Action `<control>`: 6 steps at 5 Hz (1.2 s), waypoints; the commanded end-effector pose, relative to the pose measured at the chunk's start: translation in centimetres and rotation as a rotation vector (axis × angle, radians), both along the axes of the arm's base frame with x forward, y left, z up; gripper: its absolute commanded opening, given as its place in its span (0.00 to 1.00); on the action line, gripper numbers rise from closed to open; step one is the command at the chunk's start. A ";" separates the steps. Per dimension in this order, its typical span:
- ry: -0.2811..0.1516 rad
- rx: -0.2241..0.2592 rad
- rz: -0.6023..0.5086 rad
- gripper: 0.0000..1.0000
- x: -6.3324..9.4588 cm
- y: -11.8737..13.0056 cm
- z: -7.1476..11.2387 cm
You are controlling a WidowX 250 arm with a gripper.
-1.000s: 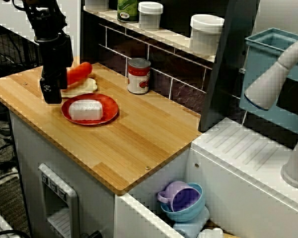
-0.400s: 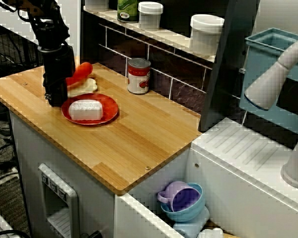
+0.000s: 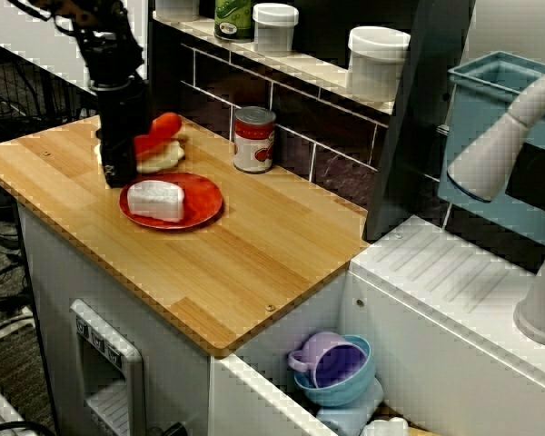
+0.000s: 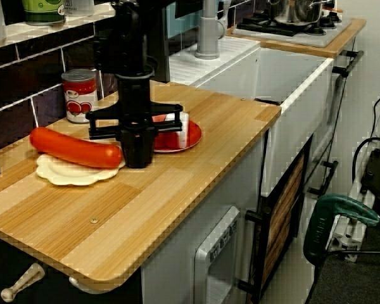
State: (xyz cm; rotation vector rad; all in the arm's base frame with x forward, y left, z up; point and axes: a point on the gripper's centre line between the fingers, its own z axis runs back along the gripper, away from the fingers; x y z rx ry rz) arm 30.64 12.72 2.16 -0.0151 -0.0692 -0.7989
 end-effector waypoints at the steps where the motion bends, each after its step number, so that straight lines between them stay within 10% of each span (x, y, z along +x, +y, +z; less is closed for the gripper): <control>1: 0.058 -0.099 0.053 0.00 3.0 -3.5 0.7; 6: 0.138 -0.144 -0.068 0.00 0.6 -8.2 2.4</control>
